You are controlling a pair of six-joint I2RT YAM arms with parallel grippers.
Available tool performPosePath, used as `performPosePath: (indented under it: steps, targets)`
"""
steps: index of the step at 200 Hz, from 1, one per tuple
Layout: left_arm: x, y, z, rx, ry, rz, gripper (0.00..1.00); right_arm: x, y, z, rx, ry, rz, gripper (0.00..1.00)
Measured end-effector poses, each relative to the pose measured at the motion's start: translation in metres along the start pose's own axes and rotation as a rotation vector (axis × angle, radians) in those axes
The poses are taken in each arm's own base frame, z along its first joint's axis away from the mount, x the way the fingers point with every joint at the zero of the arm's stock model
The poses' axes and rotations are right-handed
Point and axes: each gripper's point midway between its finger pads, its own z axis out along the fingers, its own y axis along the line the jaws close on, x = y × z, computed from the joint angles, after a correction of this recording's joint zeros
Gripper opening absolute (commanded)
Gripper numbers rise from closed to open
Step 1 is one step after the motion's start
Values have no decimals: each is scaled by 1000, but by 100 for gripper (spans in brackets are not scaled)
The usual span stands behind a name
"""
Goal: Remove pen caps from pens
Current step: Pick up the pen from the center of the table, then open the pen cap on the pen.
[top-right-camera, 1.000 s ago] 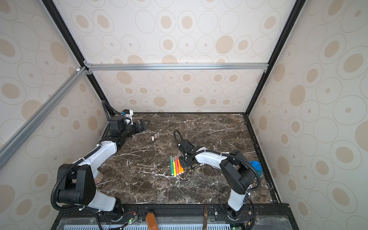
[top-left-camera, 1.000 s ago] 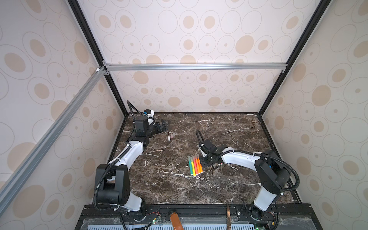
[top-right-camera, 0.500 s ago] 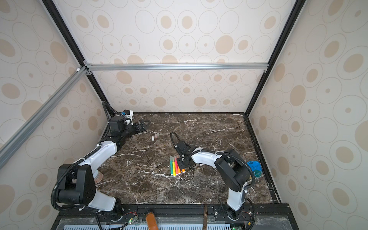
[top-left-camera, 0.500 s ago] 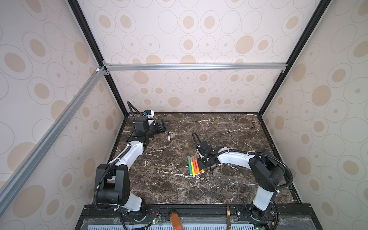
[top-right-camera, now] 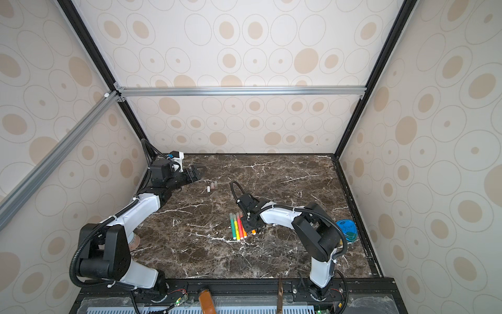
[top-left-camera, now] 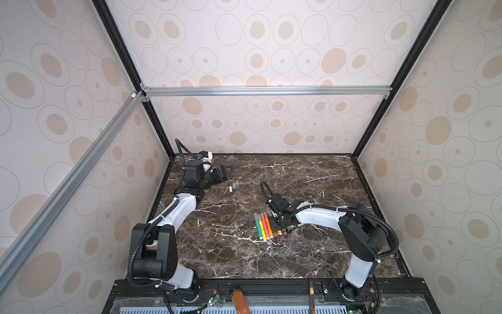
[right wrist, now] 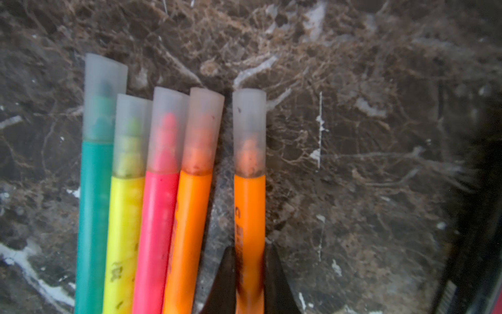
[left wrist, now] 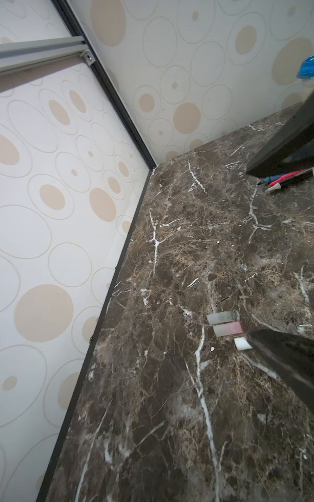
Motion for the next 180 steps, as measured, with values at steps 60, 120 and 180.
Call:
performPosePath:
  steps: [60,120,180]
  targets:
    - [77,-64,23,183,203,43,71,-9,-35,-34,-28,-70,48,2]
    - [133,-111,34,360,343,27,64,-55,-32,-104,-175,-343,45,0]
    - [158,-147,46,459,393,0,56,-57,-23,-108,-236,-392,31,0]
